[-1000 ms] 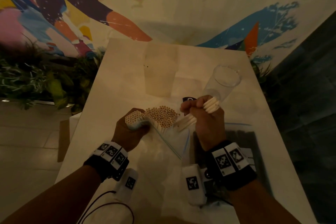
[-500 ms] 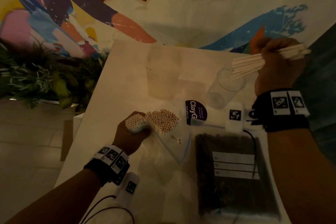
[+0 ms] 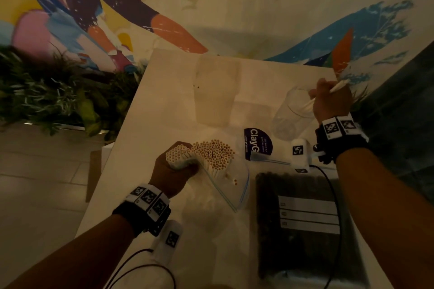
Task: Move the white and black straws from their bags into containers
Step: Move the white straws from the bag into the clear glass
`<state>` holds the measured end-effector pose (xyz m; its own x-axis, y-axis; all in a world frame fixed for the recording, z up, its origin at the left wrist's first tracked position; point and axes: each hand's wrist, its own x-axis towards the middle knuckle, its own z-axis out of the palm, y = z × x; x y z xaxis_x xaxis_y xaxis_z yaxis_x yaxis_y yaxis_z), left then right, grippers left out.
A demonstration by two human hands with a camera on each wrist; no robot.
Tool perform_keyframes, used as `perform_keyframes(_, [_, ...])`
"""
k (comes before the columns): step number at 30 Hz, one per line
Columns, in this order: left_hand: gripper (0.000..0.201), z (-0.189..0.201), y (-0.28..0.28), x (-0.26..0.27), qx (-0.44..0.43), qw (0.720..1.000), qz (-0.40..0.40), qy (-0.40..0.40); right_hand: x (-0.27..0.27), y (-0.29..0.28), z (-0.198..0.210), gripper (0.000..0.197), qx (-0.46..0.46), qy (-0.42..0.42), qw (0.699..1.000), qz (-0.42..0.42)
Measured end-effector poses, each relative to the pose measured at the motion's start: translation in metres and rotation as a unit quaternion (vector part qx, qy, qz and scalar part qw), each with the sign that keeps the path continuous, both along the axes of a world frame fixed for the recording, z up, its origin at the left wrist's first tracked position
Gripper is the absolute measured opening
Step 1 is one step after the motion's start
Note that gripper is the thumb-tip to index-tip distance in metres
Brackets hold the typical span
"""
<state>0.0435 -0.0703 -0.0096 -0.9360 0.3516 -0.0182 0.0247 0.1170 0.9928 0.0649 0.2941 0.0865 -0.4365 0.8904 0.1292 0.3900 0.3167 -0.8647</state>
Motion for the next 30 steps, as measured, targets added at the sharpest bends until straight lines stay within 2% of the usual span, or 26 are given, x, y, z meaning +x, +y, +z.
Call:
perform_keyframes(1, [0.032, 0.000, 0.000, 0.000, -0.001, 1.000, 0.003, -0.004, 0.000, 0.000, -0.001, 0.068, 0.003, -0.018, 1.000, -0.008])
perform_keyframes(4, [0.031, 0.000, 0.001, 0.001, 0.003, 1.000, 0.006, -0.010, 0.002, -0.002, -0.004, 0.056, 0.049, -0.098, 0.994, -0.005])
perform_keyframes(8, [0.032, 0.001, 0.001, 0.002, 0.009, 1.000, 0.005, -0.001, 0.009, -0.002, -0.011, 0.057, 0.028, -0.147, 0.989, -0.007])
perform_keyframes(12, [0.028, 0.000, 0.001, 0.000, 0.000, 1.000, -0.002, 0.004, 0.020, -0.010, -0.005, 0.083, 0.010, -0.108, 0.994, -0.025])
perform_keyframes(14, [0.028, 0.000, 0.000, 0.000, -0.015, 1.000, -0.002, -0.001, 0.028, -0.027, 0.005, 0.089, 0.020, -0.045, 0.999, -0.022])
perform_keyframes(17, [0.030, 0.000, 0.000, -0.001, -0.018, 1.000, -0.014, 0.009, 0.046, -0.075, 0.021, 0.072, 0.022, 0.055, 0.996, 0.059])
perform_keyframes(20, [0.034, 0.004, -0.001, -0.002, -0.010, 0.999, -0.028, 0.022, 0.072, -0.127, 0.021, 0.049, -0.048, 0.044, 0.971, 0.232])
perform_keyframes(21, [0.035, 0.005, 0.000, -0.001, -0.003, 0.999, -0.029, 0.019, 0.079, -0.139, 0.017, 0.050, -0.087, 0.032, 0.953, 0.287])
perform_keyframes(23, [0.036, 0.003, 0.000, -0.002, -0.005, 0.999, -0.035, 0.016, 0.089, -0.153, 0.002, 0.066, -0.159, -0.012, 0.916, 0.369])
perform_keyframes(26, [0.046, -0.003, -0.001, -0.005, -0.032, 0.999, -0.021, 0.014, 0.098, -0.172, -0.015, 0.083, -0.171, -0.123, 0.870, 0.446])
perform_keyframes(28, [0.066, -0.005, -0.001, -0.009, -0.018, 0.999, -0.024, -0.015, 0.099, -0.184, -0.024, 0.085, -0.120, -0.170, 0.865, 0.457])
perform_keyframes(30, [0.082, -0.004, -0.001, -0.012, -0.013, 0.998, -0.052, -0.014, 0.095, -0.192, -0.030, 0.081, -0.086, -0.164, 0.879, 0.440])
